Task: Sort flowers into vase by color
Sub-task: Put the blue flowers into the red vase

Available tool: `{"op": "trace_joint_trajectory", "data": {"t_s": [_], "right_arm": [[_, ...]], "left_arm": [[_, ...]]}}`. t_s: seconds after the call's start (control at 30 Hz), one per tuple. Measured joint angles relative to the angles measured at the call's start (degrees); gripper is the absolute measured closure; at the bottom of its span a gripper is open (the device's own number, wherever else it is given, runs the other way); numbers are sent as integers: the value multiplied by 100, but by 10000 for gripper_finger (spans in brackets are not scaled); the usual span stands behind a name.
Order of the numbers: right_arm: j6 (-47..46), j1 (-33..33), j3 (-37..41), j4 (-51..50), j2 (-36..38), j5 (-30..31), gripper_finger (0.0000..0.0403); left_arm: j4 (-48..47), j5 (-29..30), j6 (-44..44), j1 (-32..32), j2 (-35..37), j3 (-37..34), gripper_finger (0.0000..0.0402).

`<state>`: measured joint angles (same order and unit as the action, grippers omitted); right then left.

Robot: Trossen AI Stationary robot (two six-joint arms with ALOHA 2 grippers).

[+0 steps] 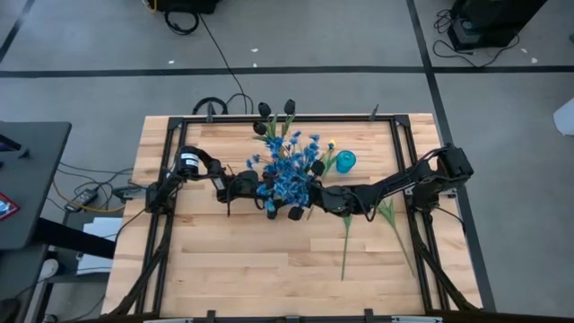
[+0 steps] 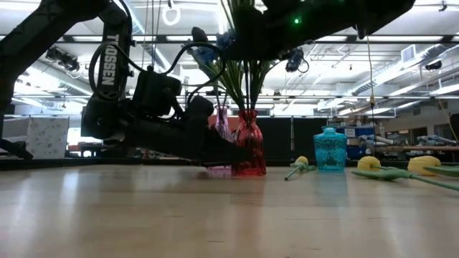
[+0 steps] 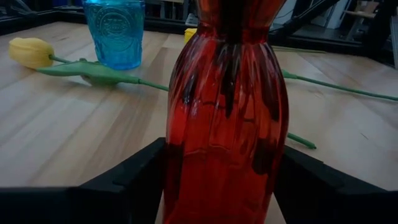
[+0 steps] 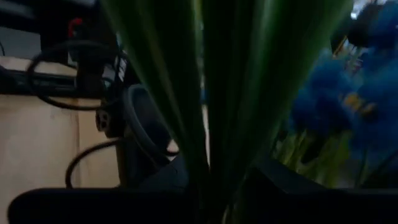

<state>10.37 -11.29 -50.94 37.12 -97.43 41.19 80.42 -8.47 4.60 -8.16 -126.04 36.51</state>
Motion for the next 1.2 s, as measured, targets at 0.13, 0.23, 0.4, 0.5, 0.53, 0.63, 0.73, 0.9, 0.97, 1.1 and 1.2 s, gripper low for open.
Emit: {"op": "trace_joint_trajectory", "data": {"t_s": [0.13, 0.23, 0.4, 0.5, 0.53, 0.63, 0.73, 0.9, 0.97, 1.1, 1.2], "right_arm": [[-92, 28, 0, 135, 25, 49, 301], [-176, 28, 0, 158, 168, 107, 301], [-753, 158, 0, -120, 354, 24, 301], [-1014, 345, 0, -159, 350, -382, 301], [-1103, 410, 0, -163, 337, -541, 301], [-1351, 540, 0, -401, 288, -900, 301], [-1597, 583, 0, -728, 284, -1078, 301], [-1826, 586, 0, -1297, 284, -1089, 301], [-1838, 586, 0, -1471, 284, -1091, 301], [-1797, 626, 0, -1566, 284, -1234, 301], [-1766, 687, 0, -1737, 284, -1511, 301]], "left_arm": [[-2, 0, -6, 0, 0, 0, 142], [-3, 0, -7, 0, 0, 0, 142], [-4, 0, -7, 0, 0, -2, 142], [-4, 0, -36, 0, 0, -2, 142], [-4, -1, -78, 2, 0, -2, 142], [-2, -20, -112, 2, 0, -2, 142], [0, -18, -116, 2, 0, -4, 142], [34, -20, -113, 2, 0, -4, 142], [56, -20, -111, 2, 0, -7, 142], [97, -45, -105, 2, 0, -11, 142], [127, -153, -76, 2, -2, -11, 142]]}}
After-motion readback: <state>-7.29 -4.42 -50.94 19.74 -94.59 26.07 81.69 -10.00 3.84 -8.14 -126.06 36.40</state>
